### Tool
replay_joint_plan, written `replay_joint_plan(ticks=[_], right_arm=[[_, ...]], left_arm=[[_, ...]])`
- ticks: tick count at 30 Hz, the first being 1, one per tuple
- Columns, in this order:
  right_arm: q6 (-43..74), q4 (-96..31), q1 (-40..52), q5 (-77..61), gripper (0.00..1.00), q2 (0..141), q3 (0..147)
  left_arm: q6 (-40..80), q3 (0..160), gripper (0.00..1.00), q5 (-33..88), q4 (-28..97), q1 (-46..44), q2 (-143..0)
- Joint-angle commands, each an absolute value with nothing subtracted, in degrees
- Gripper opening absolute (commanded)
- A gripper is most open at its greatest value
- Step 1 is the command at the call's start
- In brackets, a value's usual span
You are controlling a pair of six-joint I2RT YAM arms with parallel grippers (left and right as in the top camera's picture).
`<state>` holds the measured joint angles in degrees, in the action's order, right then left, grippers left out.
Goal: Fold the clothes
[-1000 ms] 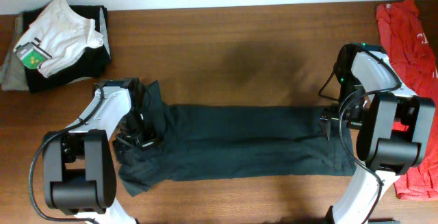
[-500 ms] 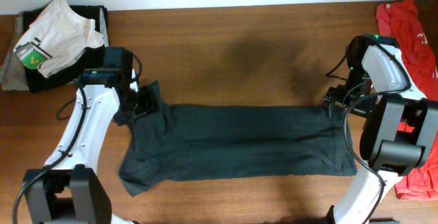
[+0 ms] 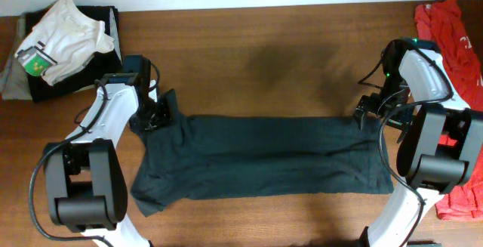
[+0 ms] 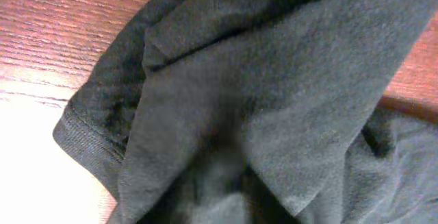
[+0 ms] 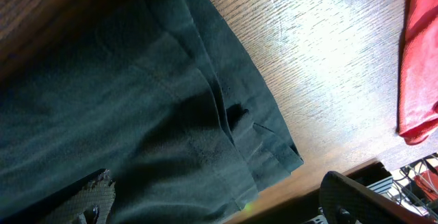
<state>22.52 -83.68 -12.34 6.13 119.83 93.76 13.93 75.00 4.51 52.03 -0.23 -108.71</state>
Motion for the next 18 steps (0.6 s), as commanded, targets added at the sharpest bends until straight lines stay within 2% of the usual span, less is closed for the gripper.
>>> replay_joint_plan(ticks=[1,12,18], right_arm=[[22.76,-83.68,-11.99,6.02,0.99,118.32,94.67],[22.76,-83.7,-11.97,6.02,0.99,118.32,94.67],[21.74,-85.08,-11.97,6.02,0.99,118.32,94.67]], left_arm=[[13.15,75.26,0.01,5.15,53.1,-0.03,-108.6],[14.52,75.29,0.01,-0.6,57.12,-0.03,-103.48],[21.8,75.29,0.01,-2.24,69.65,-0.03,-100.99]])
